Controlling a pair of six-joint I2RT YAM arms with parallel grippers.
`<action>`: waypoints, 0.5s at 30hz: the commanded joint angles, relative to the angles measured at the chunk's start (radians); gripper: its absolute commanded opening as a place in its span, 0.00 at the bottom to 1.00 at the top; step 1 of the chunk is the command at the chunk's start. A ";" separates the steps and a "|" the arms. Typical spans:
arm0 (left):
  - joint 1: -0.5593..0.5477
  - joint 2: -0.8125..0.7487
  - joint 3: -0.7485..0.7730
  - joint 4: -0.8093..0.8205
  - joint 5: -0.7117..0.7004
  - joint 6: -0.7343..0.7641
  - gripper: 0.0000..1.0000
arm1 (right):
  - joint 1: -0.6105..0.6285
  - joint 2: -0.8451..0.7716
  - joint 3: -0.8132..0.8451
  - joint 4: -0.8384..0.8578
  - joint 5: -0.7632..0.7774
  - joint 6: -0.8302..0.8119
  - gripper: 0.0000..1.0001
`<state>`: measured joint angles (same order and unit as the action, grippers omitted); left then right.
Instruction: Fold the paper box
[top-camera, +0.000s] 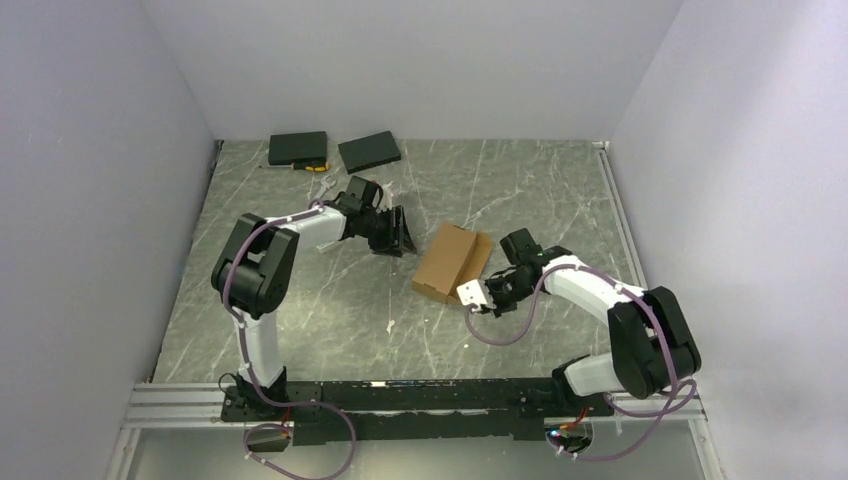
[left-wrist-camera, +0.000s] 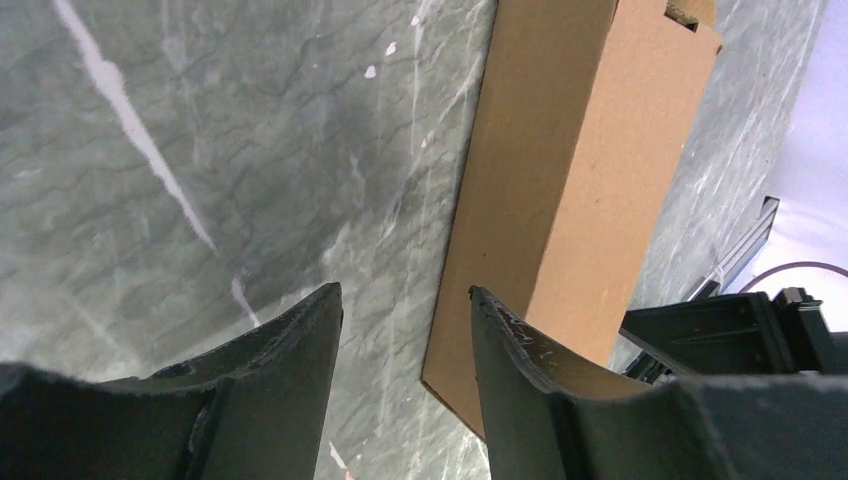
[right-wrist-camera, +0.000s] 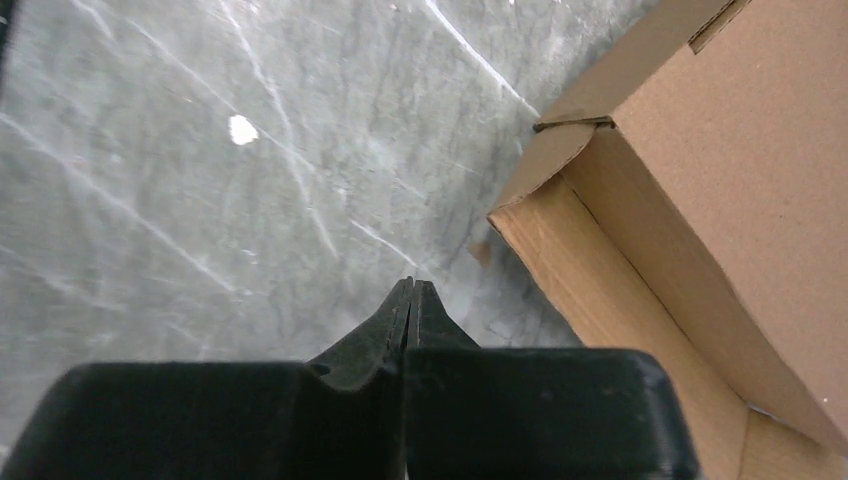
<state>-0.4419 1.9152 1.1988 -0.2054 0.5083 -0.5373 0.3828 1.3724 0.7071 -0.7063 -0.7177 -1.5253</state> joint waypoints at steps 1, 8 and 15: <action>-0.015 0.028 0.063 0.044 0.054 -0.004 0.56 | 0.048 0.012 -0.056 0.247 0.100 0.032 0.00; -0.032 0.071 0.078 0.047 0.079 0.002 0.56 | 0.143 0.033 -0.083 0.462 0.201 0.168 0.00; -0.050 0.087 0.087 0.034 0.085 0.012 0.56 | 0.174 0.040 -0.042 0.517 0.204 0.303 0.00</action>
<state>-0.4755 1.9945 1.2545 -0.1837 0.5571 -0.5358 0.5453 1.4059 0.6182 -0.2619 -0.5186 -1.3056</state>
